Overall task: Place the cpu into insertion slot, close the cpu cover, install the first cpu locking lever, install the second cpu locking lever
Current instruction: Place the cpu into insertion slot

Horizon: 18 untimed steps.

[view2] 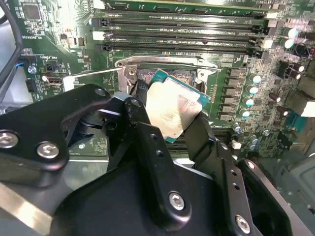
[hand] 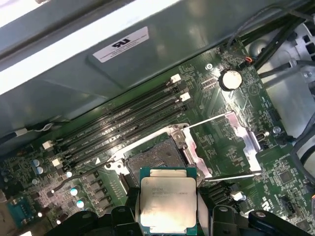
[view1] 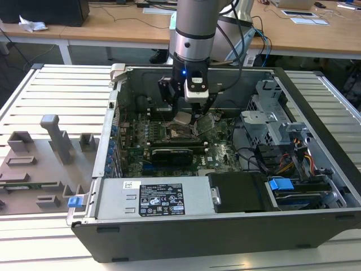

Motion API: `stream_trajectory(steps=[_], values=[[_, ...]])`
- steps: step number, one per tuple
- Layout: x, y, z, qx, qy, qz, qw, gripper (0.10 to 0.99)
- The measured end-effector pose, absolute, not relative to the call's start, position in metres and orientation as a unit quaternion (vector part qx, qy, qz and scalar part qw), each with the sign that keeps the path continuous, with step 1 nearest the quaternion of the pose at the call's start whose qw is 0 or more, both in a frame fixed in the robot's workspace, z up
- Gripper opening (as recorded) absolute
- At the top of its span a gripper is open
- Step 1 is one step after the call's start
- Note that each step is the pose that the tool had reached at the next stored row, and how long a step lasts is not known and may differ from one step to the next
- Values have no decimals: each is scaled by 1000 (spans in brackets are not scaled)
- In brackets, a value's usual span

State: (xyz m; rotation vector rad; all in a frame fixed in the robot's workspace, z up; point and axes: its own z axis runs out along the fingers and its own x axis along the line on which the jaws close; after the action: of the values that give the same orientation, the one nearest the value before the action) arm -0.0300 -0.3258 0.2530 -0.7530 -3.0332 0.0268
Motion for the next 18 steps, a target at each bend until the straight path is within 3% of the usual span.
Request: stream_trajectory(steps=[18], values=[[-30, -326, 253, -358, -933, 11, 8, 545]])
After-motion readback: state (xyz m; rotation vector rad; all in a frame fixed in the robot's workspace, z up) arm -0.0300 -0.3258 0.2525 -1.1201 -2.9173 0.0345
